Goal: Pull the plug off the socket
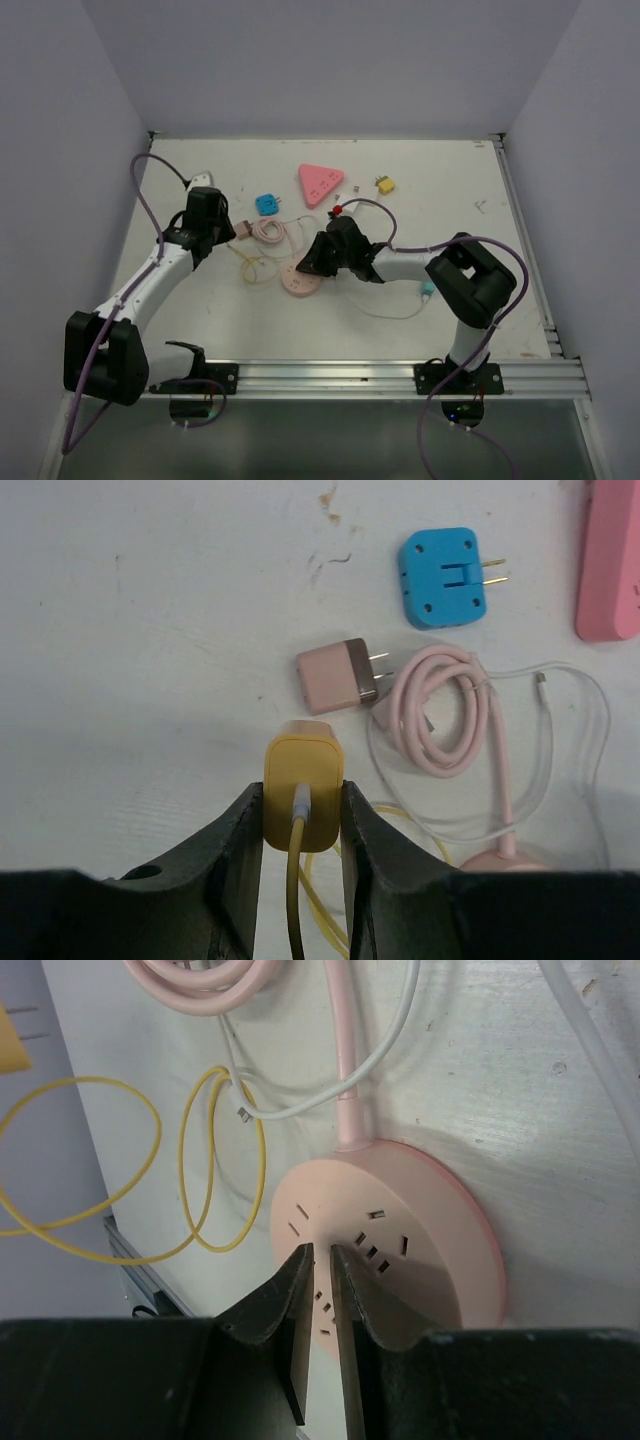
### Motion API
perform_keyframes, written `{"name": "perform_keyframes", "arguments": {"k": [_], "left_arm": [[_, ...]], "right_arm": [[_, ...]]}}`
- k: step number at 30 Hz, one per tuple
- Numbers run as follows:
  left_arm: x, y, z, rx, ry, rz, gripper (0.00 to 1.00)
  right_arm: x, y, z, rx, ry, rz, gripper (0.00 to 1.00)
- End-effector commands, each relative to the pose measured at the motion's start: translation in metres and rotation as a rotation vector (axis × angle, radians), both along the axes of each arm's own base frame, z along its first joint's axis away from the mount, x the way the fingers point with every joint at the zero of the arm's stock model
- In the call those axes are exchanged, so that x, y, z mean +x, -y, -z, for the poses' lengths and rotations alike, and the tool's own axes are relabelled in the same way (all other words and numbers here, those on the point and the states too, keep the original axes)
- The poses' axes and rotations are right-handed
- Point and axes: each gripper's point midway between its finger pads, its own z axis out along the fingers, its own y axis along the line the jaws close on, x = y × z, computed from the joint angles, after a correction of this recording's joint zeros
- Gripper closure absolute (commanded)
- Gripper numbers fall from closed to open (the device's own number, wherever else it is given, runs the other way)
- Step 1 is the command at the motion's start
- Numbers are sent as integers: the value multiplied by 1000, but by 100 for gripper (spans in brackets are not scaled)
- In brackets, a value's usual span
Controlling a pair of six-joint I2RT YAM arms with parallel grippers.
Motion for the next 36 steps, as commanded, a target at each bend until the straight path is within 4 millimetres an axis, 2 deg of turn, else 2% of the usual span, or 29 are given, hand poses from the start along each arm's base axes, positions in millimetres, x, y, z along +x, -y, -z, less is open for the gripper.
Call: {"name": "perform_keyframes", "arguments": {"k": [1,2,3,4,5,6,7,11,13,16,19,24,27,28,30,31,32,34,35,36], "left_arm": [[11,-8,5,-136,71,-64,100],[5,-13,17,-147,50,-83,100],[5,-20,21,-163,55,-109,100],[8,-20,21,-201,75,-116,99],[2,-23,33,-217,60,-126,98],[3,-30,34,-235,71,-150,96],[5,-30,34,-268,88,-151,94],[-2,-43,53,-315,72,-205,89],[0,-50,53,-345,95,-222,87],[0,-48,58,-387,99,-199,84],[0,-37,62,-430,105,-150,80],[-15,-20,81,-513,69,-110,76],[-30,-14,95,-540,40,-105,71],[-32,-11,96,-553,43,-98,68],[-41,-8,104,-565,27,-96,64],[-43,-5,104,-582,29,-87,61],[-49,-3,109,-594,16,-86,60],[-53,1,108,-611,17,-73,52],[-55,1,110,-611,11,-75,48],[-56,0,110,-603,16,-77,38]], "right_arm": [[-93,137,125,-581,-353,7,79],[-92,136,124,-579,-349,5,78],[-91,136,123,-577,-344,5,78],[-91,136,122,-576,-340,4,78],[-90,135,121,-576,-336,6,78],[-90,136,121,-576,-334,9,78],[-90,136,120,-577,-334,9,77],[-87,139,114,-578,-323,21,76],[-88,142,113,-579,-328,30,76],[-85,150,108,-582,-330,44,76],[-84,159,103,-578,-331,65,76],[-79,169,95,-549,-319,98,76],[-69,167,76,-526,-251,80,74],[-67,166,69,-517,-219,63,69],[-54,164,44,-488,-127,70,66],[-50,163,33,-482,-84,58,61],[-41,162,11,-456,-8,76,60],[-33,164,-12,-451,72,67,51],[-26,164,-37,-424,149,87,49],[-23,164,-51,-411,185,90,47]]}}
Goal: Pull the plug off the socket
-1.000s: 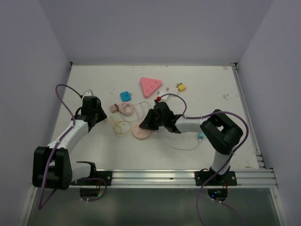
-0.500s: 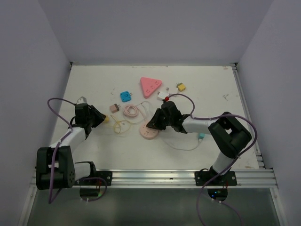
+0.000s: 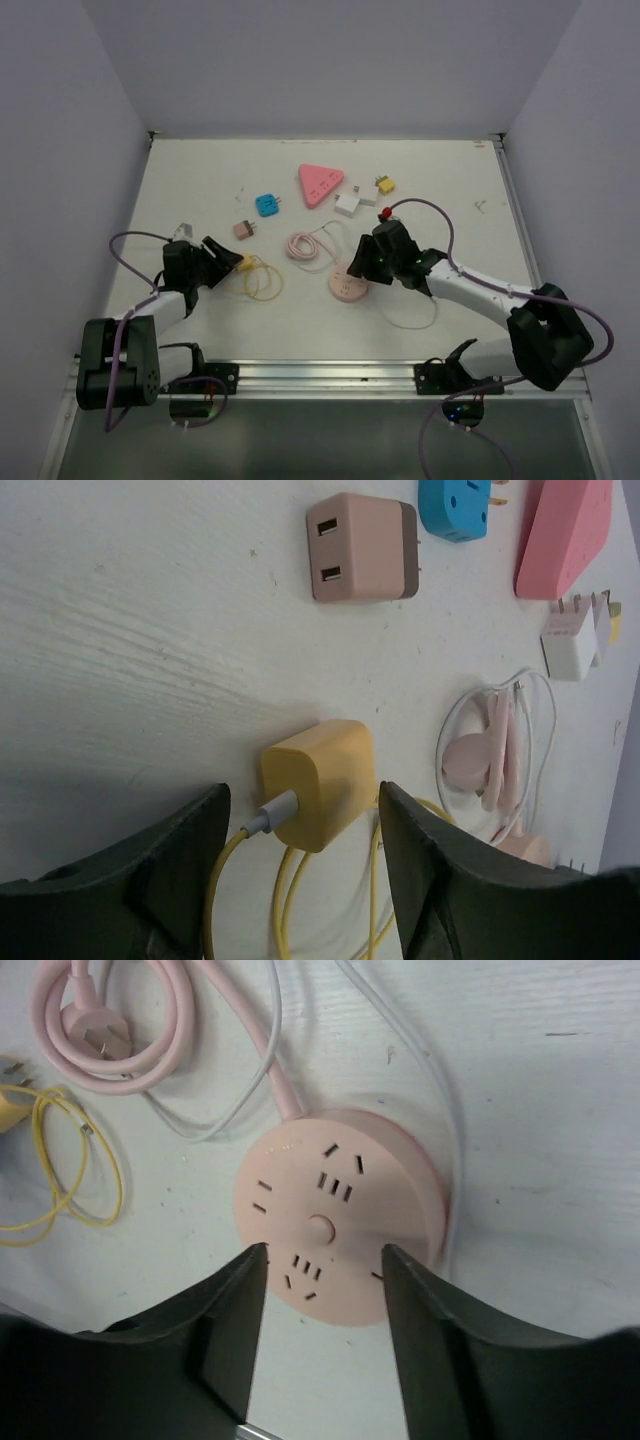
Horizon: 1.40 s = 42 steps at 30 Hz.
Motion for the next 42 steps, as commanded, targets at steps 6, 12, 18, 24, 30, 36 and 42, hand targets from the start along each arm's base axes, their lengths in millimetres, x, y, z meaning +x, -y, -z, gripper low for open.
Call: {"name": "perform_keyframes", "arguments": {"k": [6,12,18,24,30,36,42], "left_arm": [[-2,-7,-15,33,18,-18,15],[5,-35,-61,200,38,-80,0],[13,-70,-154,440,107,-115,0],[0,-93,-278,618,291,-184,0],[-33,-91,-381,652,499,-233,0],[-75,-91,-450,699,640,-291,0],[-95,-99,-467,717,673,-346,0]], "right_arm": [[4,43,-103,-100,332,-43,24],[2,78,-160,-205,482,-11,11],[-4,131,-228,-355,648,92,1],[-24,190,-293,-500,765,233,1],[-53,233,-350,-557,876,311,1],[-87,263,-388,-503,998,374,1],[-109,281,-400,-485,1072,396,1]]}}
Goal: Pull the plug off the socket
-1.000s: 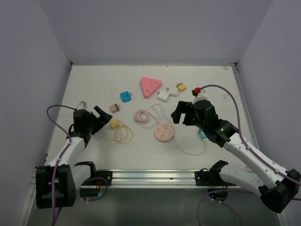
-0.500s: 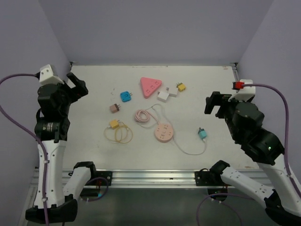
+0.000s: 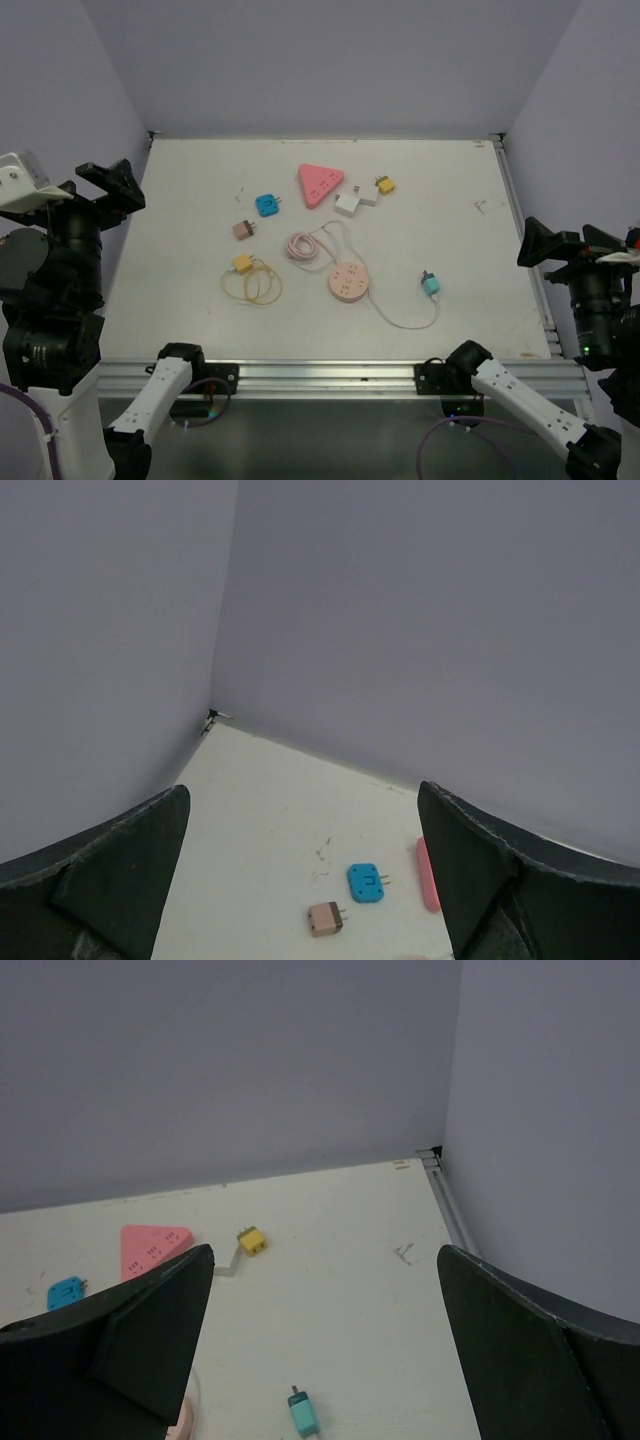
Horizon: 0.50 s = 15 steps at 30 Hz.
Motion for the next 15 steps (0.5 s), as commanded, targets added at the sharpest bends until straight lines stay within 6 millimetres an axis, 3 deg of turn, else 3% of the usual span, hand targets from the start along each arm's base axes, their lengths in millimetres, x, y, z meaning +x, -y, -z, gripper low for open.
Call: {"name": "perform_keyframes", "arguments": {"k": [1,15], "left_arm": [[-3,-10,14,36,-71,-54,0],[1,-5,16,41,-68,-31,0]], "right_arm": [[-4,10,-6,-53,12,28,1],[4,0,-3,-64,2,10,1]]}}
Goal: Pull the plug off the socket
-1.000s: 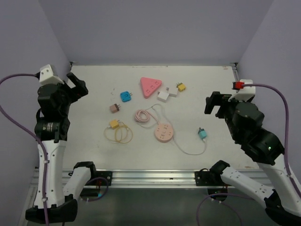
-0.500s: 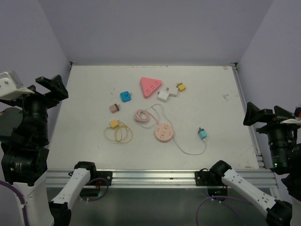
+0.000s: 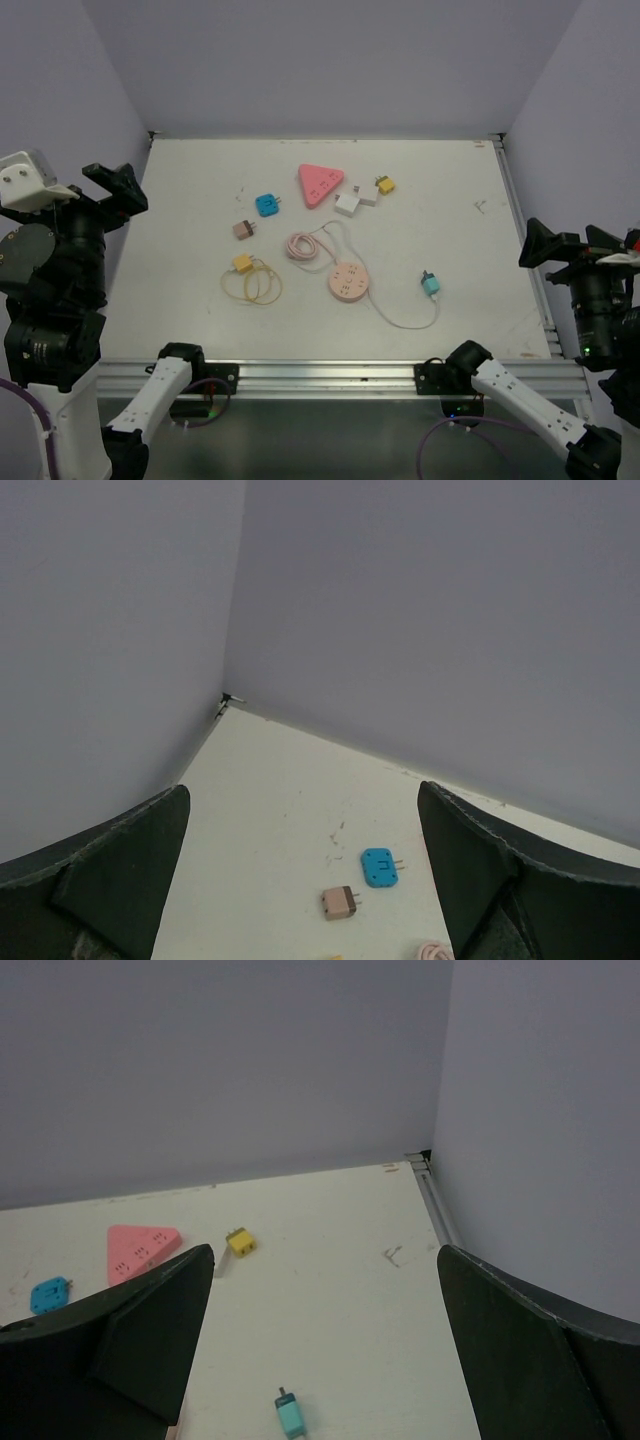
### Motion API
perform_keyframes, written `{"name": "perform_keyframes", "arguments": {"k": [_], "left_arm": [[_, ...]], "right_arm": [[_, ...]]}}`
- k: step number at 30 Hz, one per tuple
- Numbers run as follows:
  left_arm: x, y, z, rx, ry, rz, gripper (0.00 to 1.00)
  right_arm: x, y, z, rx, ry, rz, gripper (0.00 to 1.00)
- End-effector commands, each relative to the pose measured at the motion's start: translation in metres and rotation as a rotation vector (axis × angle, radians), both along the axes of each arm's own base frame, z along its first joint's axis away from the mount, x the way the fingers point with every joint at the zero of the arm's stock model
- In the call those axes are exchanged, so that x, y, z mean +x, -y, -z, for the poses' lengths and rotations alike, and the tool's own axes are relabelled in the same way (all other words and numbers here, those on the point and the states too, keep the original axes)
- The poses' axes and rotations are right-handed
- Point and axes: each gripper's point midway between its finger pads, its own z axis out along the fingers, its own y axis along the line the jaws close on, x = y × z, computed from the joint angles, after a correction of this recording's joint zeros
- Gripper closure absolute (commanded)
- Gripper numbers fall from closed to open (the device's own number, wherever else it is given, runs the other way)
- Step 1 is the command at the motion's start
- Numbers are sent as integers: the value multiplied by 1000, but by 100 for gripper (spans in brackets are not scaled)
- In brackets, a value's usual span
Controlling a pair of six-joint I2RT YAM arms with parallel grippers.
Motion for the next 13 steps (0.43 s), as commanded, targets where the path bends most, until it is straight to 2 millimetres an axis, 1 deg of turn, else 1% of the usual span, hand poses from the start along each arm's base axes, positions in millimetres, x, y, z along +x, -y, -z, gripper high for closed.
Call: {"name": "perform_keyframes", "arguments": {"k": [1,8,13], "left_arm": [[3,-1,4,27,-21,-4,0],[3,-2,3,29,-14,-12,0],[5,-3,8,31,-25,-15,0]], "right_arm": [[11,-9,0,-42,-14,-7,1],[13,-11,1,-39,1,-13,1],[17,-15,3,-47,-3,-22,1]]}}
